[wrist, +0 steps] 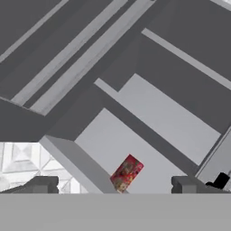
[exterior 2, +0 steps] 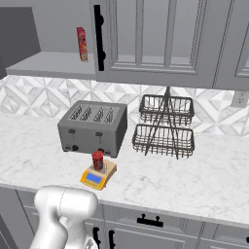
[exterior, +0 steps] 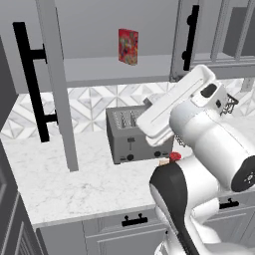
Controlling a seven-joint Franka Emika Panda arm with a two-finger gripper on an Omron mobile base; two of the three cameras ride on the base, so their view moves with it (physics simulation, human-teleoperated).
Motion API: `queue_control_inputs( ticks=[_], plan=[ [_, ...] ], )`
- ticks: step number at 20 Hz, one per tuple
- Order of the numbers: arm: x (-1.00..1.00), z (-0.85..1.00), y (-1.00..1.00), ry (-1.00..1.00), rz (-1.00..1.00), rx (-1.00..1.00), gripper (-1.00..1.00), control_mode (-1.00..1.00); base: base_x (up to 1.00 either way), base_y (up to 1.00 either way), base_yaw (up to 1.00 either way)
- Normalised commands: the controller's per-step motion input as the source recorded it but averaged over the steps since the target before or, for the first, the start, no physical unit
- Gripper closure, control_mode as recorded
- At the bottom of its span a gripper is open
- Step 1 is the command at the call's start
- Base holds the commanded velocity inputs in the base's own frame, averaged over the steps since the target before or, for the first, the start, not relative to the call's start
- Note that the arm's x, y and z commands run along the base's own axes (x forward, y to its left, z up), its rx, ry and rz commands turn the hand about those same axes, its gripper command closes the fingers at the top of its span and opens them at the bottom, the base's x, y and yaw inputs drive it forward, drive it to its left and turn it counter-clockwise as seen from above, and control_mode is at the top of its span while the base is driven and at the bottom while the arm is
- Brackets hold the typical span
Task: Pick the yogurt and place it on the digital scale for weighing, and close the cabinet.
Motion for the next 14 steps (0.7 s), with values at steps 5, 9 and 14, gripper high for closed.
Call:
queue_control_inputs(
  ticks=[5, 9, 14],
  plan=[
    [-0.60, 0.00, 0.50, -0.01, 0.00, 0.00, -1.00, -1.00, 0.00, 0.00, 0.00],
    [-0.75, 0.00, 0.33, 0.00, 0.00, 0.00, -1.00, -1.00, 0.00, 0.00, 0.00],
    [-0.84, 0.00, 0.33, 0.00, 0.00, 0.00, -1.00, -1.00, 0.00, 0.00, 0.00]
  ],
)
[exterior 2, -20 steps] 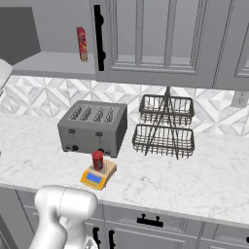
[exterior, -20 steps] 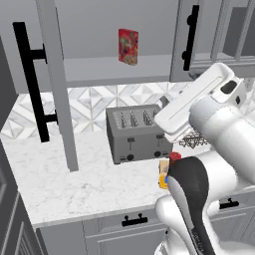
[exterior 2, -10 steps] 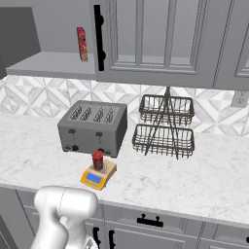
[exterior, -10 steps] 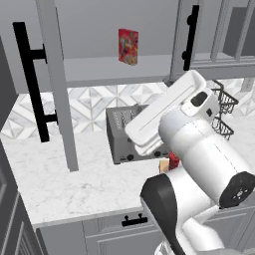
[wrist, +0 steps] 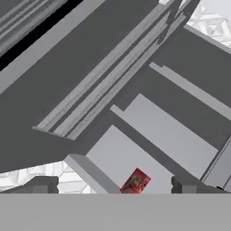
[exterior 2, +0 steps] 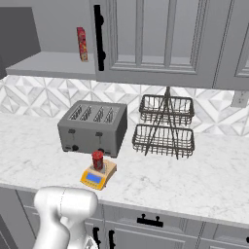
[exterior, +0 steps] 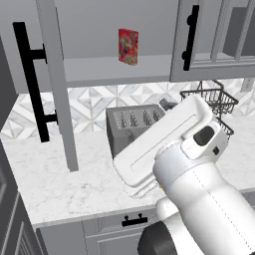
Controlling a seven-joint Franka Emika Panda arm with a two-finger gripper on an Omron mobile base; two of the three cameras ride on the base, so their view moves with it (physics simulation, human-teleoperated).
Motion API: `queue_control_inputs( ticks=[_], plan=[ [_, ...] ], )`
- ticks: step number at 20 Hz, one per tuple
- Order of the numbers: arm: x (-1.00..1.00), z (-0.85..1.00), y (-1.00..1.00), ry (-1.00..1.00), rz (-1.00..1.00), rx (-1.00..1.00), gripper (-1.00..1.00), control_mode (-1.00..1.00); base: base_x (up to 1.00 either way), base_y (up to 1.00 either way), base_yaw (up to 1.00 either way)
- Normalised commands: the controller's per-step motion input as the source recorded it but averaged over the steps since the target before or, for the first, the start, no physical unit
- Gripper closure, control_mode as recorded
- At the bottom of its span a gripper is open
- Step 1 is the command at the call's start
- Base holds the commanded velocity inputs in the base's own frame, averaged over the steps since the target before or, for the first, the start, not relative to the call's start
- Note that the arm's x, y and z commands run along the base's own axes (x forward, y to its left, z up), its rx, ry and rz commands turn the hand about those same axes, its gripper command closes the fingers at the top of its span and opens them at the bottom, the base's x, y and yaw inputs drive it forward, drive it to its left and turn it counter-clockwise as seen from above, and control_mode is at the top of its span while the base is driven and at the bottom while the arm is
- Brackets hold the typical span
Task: Pick the yogurt and place it on the digital scale for weighing, and close the cabinet.
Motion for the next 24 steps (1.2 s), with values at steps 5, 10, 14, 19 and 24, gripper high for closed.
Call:
queue_control_inputs(
  ticks=[5, 10, 14, 19, 24],
  plan=[
    [-0.74, 0.00, 0.89, -0.02, 0.02, -0.04, -1.00, -1.00, 0.00, 0.00, 0.00],
    [-0.49, 0.12, 0.85, -0.17, 0.03, -0.34, -1.00, -1.00, 0.00, 0.00, 0.00],
    [-0.18, 0.18, 0.55, -0.06, 0.04, -0.39, -1.00, -1.00, 0.00, 0.00, 0.00],
    [0.29, -0.01, 0.49, -0.04, 0.00, -0.34, -1.00, -1.00, 0.00, 0.00, 0.00],
    [0.59, -0.16, 0.34, 0.00, 0.00, -0.34, -1.00, -1.00, 0.00, 0.00, 0.00]
  ],
)
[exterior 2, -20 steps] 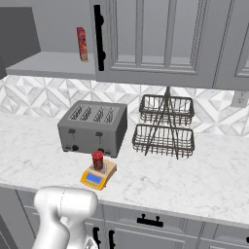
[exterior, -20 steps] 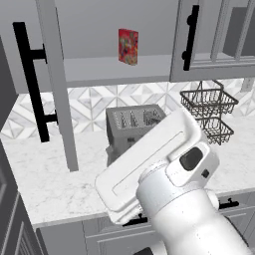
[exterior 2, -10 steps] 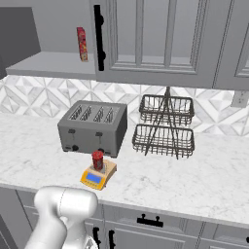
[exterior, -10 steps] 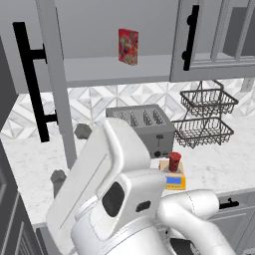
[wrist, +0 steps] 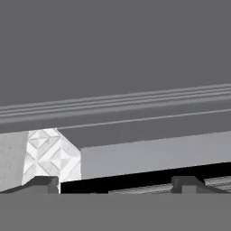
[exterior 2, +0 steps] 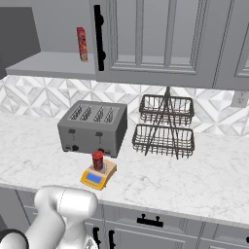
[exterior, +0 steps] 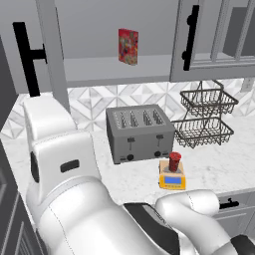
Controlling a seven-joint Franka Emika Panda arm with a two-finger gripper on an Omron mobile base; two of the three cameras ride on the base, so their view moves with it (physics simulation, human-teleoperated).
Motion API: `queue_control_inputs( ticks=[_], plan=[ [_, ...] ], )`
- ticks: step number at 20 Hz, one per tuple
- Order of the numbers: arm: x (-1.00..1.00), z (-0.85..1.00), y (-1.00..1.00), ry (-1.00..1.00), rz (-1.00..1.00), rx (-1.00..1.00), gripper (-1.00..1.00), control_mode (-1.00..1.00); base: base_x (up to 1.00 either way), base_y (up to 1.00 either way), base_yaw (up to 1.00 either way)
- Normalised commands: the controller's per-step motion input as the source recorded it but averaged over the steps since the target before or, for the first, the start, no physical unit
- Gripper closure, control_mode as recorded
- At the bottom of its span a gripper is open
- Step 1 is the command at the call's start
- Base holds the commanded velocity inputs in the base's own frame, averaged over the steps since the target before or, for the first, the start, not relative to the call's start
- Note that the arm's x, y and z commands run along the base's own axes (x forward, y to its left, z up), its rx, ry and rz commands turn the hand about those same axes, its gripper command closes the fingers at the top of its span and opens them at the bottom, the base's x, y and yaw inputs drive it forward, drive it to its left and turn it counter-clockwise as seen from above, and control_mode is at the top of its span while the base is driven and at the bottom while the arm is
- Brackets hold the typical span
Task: Pick the yogurt and place it on the digital scale for weighing, and close the cabinet.
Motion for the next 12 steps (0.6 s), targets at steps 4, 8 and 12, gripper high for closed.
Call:
queue_control_inputs(
  ticks=[4, 8, 12],
  plan=[
    [0.83, -0.51, 0.46, 0.00, 0.00, -0.26, -1.00, -1.00, 0.00, 0.00, 0.00],
    [0.96, -0.44, 0.16, 0.00, 0.00, -0.14, -1.00, -1.00, 0.00, 0.00, 0.00],
    [1.00, -0.28, -0.16, 0.00, -0.02, -0.01, -1.00, -1.00, 0.00, 0.00, 0.00]
  ],
)
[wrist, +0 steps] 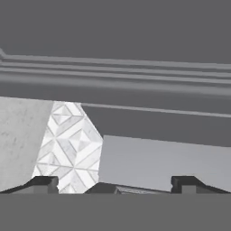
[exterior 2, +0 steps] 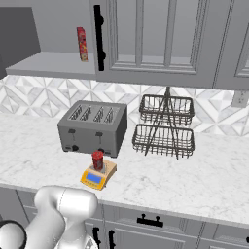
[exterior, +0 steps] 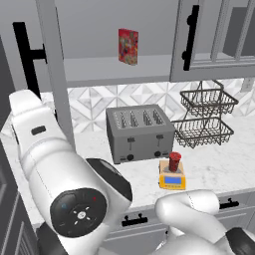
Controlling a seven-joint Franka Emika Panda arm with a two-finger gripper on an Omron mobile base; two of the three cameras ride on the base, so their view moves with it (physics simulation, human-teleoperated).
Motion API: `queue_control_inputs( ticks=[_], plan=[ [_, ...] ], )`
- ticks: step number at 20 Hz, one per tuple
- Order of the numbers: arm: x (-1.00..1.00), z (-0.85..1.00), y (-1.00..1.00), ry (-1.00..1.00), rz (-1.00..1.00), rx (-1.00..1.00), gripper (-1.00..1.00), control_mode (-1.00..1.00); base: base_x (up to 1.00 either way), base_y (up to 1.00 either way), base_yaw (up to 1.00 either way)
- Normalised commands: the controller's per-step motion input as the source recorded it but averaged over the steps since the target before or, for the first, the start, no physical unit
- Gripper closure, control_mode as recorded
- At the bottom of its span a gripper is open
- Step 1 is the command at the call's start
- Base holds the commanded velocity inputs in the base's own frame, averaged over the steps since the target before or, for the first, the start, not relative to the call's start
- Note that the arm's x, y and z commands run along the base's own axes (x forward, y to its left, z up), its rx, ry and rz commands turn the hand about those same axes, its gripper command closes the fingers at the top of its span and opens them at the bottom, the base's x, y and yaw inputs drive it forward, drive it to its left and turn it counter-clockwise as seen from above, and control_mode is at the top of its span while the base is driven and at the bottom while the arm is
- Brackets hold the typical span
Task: Pick the yogurt and place it on the digital scale for weighing, and close the cabinet.
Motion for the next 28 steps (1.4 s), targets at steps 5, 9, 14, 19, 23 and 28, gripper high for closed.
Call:
queue_control_inputs(
  ticks=[5, 9, 14, 19, 23, 28],
  plan=[
    [1.00, -0.35, -0.60, 0.00, 0.00, 0.00, -1.00, -1.00, 0.00, 0.00, 0.00],
    [1.00, -0.34, -0.92, 0.00, -0.01, 0.00, -1.00, -1.00, 0.00, 0.00, 0.00],
    [1.00, -0.17, -0.92, 0.00, -0.04, 0.01, -1.00, -1.00, 0.00, 0.00, 0.00],
    [1.00, -0.09, -0.73, 0.00, -0.03, 0.04, -1.00, -1.00, 0.00, 0.00, 0.00],
    [1.00, 0.00, -0.71, 0.00, -0.03, 0.07, -1.00, -1.00, 0.00, 0.00, 0.00],
    [1.00, -0.03, -0.83, 0.00, -0.01, 0.11, -1.00, -1.00, 0.00, 0.00, 0.00]
  ],
)
